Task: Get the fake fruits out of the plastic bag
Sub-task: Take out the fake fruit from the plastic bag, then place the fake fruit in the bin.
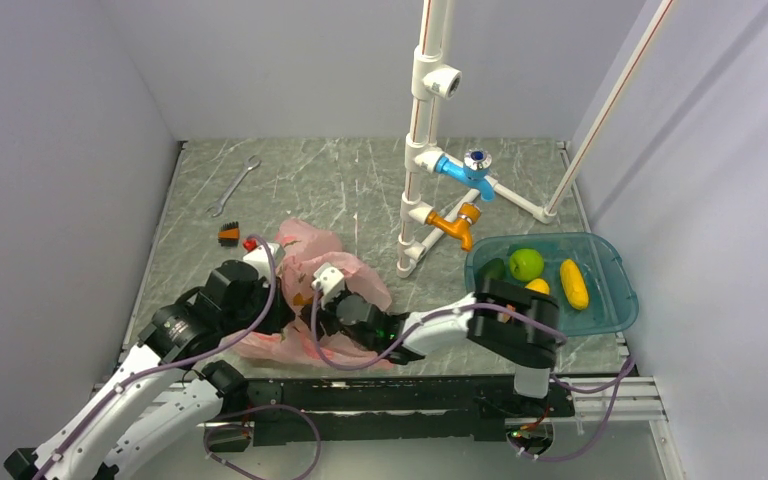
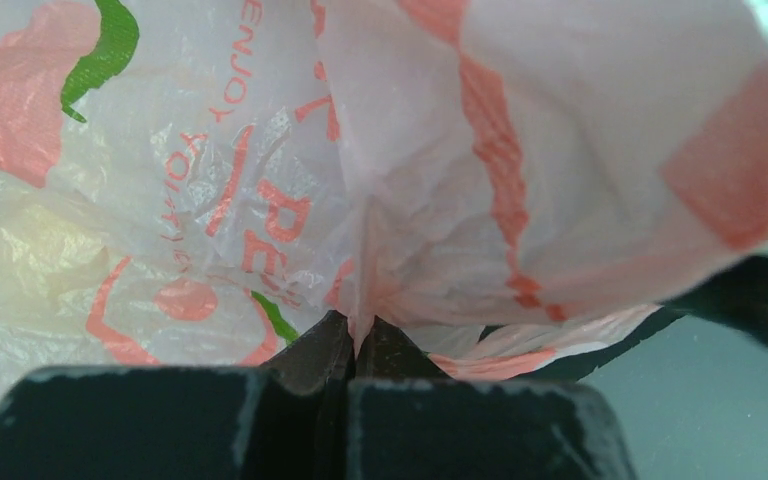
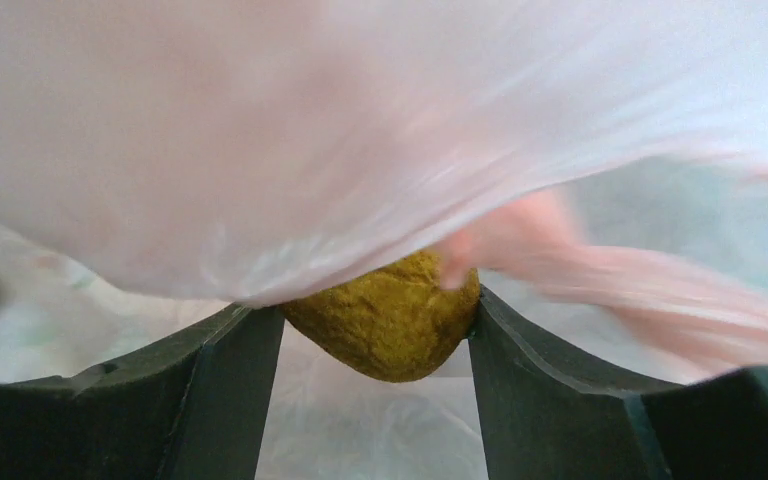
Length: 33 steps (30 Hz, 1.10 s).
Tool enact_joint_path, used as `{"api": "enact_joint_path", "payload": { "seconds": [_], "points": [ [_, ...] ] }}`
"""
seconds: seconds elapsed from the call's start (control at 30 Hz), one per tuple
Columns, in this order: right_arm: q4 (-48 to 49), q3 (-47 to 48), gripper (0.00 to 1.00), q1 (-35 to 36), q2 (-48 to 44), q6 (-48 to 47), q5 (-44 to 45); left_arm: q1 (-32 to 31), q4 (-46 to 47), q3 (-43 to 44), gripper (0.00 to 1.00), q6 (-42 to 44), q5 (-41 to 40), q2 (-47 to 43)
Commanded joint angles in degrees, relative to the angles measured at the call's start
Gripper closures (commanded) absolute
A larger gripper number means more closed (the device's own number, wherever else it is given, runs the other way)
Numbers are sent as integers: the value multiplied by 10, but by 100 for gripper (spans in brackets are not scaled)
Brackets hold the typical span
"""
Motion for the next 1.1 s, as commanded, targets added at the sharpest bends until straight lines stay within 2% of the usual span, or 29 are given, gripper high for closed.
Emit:
{"api": "enact_joint_path", "payload": {
  "seconds": [0.0, 0.1, 0.23, 0.3, 0.43, 0.57, 0.7, 0.8, 0.97, 1.07],
  "points": [
    [21, -40, 85, -5, -105, 19, 42, -2, -11, 9, 100, 0, -7, 22],
    [-5, -84, 92, -9, -175, 41, 57, -2, 8, 9, 100, 17, -9, 49],
    [-58, -144, 94, -9, -276, 72, 68, -2, 52, 11, 100, 51, -15, 98],
    [-94, -175, 95, -8, -330, 87, 76, -2, 61, 25, 100, 79, -47, 130],
    [-214, -226, 98, -10, -457, 135, 112, -1, 49, 78, 100, 126, -131, 198],
    [-396, -238, 100, -15, -578, 227, 189, 0, 104, 93, 100, 178, -157, 188],
    [-611, -225, 100, -25, -678, 342, 281, 0, 181, 85, 100, 225, -113, 146],
    [-733, -213, 100, -60, -719, 437, 313, -1, 221, 84, 100, 262, -68, 125],
    [-767, -206, 100, -187, -746, 450, 266, 0, 221, 83, 100, 323, -26, 118],
    [-801, -186, 100, -217, -750, 480, 285, -1, 231, 52, 100, 333, 16, 105]
  ]
}}
